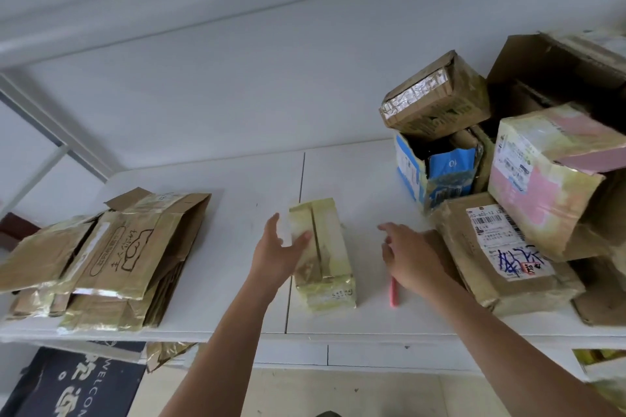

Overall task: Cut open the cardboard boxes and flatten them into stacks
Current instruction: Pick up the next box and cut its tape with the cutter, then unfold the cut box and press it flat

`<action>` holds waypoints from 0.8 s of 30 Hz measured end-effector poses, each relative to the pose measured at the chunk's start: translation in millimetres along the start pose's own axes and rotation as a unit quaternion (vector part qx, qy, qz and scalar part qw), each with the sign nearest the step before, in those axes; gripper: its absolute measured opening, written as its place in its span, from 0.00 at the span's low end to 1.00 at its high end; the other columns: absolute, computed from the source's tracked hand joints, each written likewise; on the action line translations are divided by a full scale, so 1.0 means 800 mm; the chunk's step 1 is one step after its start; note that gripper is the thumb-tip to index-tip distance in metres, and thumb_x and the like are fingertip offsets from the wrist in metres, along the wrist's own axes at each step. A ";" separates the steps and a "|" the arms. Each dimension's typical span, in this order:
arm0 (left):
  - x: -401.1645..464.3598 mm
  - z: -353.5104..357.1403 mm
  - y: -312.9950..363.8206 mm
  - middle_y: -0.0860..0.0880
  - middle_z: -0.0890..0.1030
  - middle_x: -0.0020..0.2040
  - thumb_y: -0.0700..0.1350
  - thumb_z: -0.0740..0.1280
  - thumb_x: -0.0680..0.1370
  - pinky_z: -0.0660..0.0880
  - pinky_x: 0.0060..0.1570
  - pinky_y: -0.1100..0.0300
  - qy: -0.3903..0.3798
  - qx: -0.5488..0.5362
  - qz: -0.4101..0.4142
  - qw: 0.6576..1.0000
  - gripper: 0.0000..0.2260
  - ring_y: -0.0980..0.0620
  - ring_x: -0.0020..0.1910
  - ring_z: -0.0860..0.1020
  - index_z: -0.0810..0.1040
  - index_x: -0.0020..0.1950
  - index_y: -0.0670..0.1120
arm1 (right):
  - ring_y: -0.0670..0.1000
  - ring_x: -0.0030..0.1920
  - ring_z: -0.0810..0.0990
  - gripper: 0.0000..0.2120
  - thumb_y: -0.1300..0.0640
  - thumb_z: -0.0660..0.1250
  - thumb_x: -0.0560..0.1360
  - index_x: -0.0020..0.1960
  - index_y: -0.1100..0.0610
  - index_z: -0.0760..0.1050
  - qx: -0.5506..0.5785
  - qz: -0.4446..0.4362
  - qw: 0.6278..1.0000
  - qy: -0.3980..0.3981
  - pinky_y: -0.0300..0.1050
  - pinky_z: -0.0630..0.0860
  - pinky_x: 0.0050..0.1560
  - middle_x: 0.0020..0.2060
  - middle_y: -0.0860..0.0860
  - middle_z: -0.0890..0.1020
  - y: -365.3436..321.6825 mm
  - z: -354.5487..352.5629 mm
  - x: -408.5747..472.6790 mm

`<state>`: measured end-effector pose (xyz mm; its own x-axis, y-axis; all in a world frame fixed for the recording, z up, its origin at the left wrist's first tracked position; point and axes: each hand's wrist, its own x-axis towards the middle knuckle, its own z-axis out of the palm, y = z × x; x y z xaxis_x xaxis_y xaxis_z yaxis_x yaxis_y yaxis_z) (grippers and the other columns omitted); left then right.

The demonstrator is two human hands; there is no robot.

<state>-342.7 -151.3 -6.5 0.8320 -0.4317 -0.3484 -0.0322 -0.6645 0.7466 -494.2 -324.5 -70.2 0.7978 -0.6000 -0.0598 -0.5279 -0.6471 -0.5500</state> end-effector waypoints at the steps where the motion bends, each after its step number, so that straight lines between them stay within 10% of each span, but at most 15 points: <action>1: 0.000 0.001 -0.002 0.47 0.78 0.61 0.60 0.70 0.74 0.79 0.56 0.48 -0.008 -0.021 -0.032 0.999 0.33 0.44 0.59 0.79 0.64 0.75 0.52 | 0.48 0.51 0.78 0.18 0.55 0.61 0.81 0.71 0.54 0.69 0.106 0.008 0.994 0.011 0.37 0.74 0.51 0.53 0.49 0.78 -0.021 -0.007 0.003; 4: -0.006 0.002 0.003 0.45 0.86 0.46 0.56 0.70 0.77 0.83 0.43 0.48 -0.022 -0.077 -0.046 0.996 0.16 0.43 0.43 0.85 0.81 0.57 0.46 | 0.50 0.54 0.79 0.24 0.43 0.61 0.79 0.73 0.50 0.67 0.262 0.012 0.965 -0.019 0.49 0.76 0.59 0.56 0.50 0.78 -0.081 -0.015 0.009; 11: 0.000 0.005 0.003 0.45 0.85 0.38 0.51 0.72 0.76 0.82 0.41 0.46 0.033 -0.056 -0.021 0.998 0.08 0.42 0.35 0.84 0.80 0.36 0.55 | 0.59 0.55 0.77 0.31 0.35 0.64 0.75 0.64 0.58 0.68 0.028 0.024 0.999 0.009 0.48 0.71 0.48 0.55 0.56 0.72 -0.142 -0.006 0.004; 24: -0.002 0.000 -0.001 0.43 0.85 0.40 0.50 0.76 0.73 0.83 0.40 0.46 0.020 -0.098 -0.029 0.995 0.07 0.42 0.37 0.84 0.85 0.42 0.47 | 0.52 0.50 0.80 0.22 0.47 0.70 0.72 0.61 0.57 0.73 0.133 0.041 0.990 -0.017 0.47 0.78 0.51 0.52 0.51 0.80 -0.135 -0.028 0.019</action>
<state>-344.2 -150.5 -6.4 0.8507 -0.3692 -0.3742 0.1221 -0.5535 0.8238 -431.3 -274.2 6.9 0.7671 -0.6264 -0.1384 -0.4995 -0.4479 -0.7415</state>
